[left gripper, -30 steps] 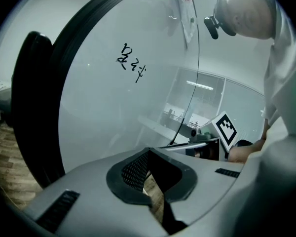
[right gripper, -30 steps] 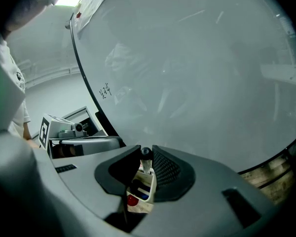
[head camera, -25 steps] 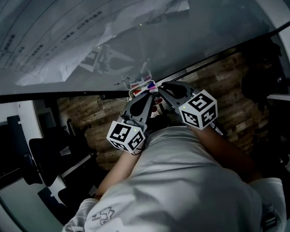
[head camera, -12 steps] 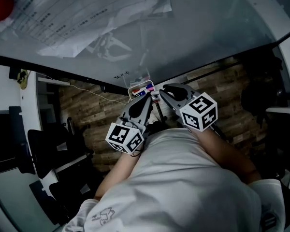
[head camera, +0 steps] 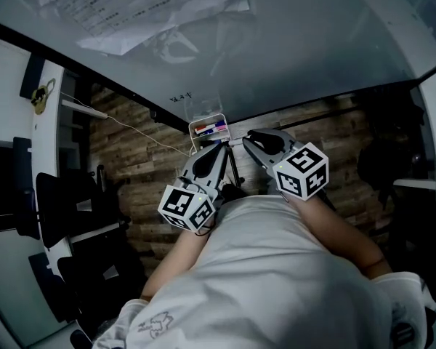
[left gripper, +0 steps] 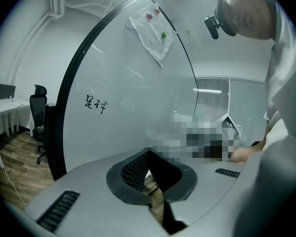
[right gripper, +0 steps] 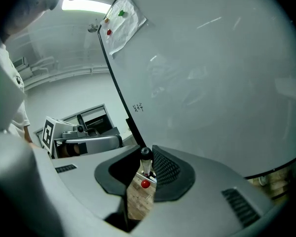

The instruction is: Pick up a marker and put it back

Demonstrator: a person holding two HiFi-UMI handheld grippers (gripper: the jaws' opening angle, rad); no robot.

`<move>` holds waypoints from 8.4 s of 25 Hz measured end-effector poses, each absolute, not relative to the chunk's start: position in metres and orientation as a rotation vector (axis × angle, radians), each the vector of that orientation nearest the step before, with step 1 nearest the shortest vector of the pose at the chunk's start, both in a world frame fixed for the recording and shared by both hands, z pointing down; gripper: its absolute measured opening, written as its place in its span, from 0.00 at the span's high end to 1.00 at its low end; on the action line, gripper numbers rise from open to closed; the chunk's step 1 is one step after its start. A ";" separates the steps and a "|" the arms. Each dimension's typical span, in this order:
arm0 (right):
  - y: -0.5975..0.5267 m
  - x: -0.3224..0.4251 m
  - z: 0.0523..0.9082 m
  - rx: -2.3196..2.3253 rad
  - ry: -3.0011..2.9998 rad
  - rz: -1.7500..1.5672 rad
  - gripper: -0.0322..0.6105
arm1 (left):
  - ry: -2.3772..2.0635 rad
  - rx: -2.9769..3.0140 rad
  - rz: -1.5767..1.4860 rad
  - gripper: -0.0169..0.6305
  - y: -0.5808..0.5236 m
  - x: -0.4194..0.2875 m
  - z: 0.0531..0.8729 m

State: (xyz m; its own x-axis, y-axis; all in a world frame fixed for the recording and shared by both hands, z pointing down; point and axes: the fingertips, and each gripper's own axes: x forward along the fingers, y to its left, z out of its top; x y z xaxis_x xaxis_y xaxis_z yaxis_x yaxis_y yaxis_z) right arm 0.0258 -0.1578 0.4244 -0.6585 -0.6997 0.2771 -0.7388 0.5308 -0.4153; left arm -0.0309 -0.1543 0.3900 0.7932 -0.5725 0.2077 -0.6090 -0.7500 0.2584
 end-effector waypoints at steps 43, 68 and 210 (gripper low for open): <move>-0.127 0.029 0.406 1.116 -2.722 0.739 0.83 | -1.223 2.549 -0.064 0.97 -0.135 -0.073 0.369; -0.169 0.008 0.432 1.226 -2.649 0.898 0.83 | -1.146 2.500 0.009 0.97 -0.181 -0.107 0.397; -0.125 -0.012 0.394 1.245 -2.702 0.626 0.93 | -1.158 2.465 0.084 0.97 -0.096 -0.129 0.416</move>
State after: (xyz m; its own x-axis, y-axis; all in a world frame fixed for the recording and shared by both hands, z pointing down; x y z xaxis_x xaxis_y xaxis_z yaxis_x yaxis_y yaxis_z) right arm -0.0120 -0.1248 0.3944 -0.6604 -0.7053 0.2578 -0.7468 0.5808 -0.3239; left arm -0.1289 -0.0957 0.4158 0.6523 -0.7238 0.2252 -0.7486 -0.5686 0.3410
